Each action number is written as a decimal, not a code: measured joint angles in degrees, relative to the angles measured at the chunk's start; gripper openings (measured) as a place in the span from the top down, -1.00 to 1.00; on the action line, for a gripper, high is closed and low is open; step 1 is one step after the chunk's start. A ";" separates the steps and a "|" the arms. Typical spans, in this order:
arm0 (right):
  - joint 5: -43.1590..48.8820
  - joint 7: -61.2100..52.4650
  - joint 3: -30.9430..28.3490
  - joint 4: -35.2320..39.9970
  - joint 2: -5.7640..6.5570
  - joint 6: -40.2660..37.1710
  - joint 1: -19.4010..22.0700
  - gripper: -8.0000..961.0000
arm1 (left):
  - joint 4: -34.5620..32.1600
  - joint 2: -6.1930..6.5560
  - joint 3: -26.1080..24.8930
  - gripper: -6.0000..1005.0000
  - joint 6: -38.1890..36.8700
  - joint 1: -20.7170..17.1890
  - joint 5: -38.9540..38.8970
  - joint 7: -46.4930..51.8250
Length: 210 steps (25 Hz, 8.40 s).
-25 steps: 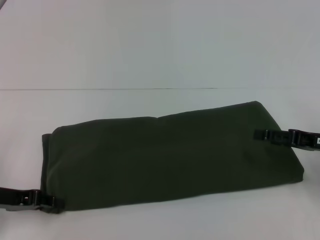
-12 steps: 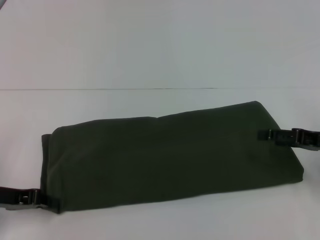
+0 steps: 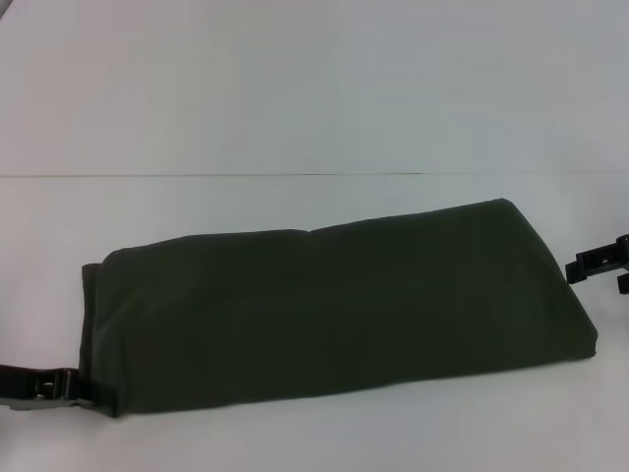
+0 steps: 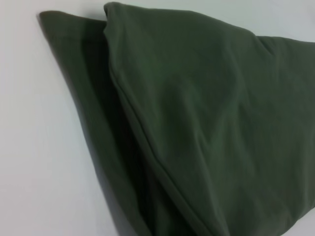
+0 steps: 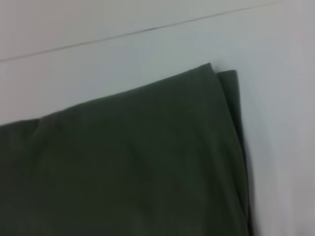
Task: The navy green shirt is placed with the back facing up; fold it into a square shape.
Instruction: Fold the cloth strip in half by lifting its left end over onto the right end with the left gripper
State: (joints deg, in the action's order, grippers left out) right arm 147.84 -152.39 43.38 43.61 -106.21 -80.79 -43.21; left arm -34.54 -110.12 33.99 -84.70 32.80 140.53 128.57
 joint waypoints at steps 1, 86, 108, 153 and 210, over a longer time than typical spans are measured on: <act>1.25 -0.12 0.06 -0.23 -0.48 0.15 -0.56 -0.93 | 0.00 0.00 0.01 0.97 -0.04 0.00 -0.01 -0.04; 5.70 24.28 0.21 0.72 -8.08 -20.04 7.71 0.75 | -2.44 3.05 -0.69 0.92 -23.36 1.06 9.58 4.61; 5.13 22.72 -6.01 1.03 -3.92 -23.13 6.87 0.37 | -3.26 3.31 -3.84 0.90 -22.29 1.09 9.58 5.01; -19.79 71.81 -13.07 -1.45 -12.81 -22.18 7.72 -0.81 | -5.98 4.11 -8.84 -0.16 -20.45 -1.84 10.36 13.59; -21.87 91.51 -9.69 -19.18 -13.94 -7.55 2.96 -0.81 | -2.80 2.60 -4.46 -0.45 -2.46 -0.17 6.69 13.36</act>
State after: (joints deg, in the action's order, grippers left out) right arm 125.97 -60.88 33.69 24.44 -120.15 -88.35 -40.25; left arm -37.34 -107.53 29.53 -87.16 32.63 147.22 141.93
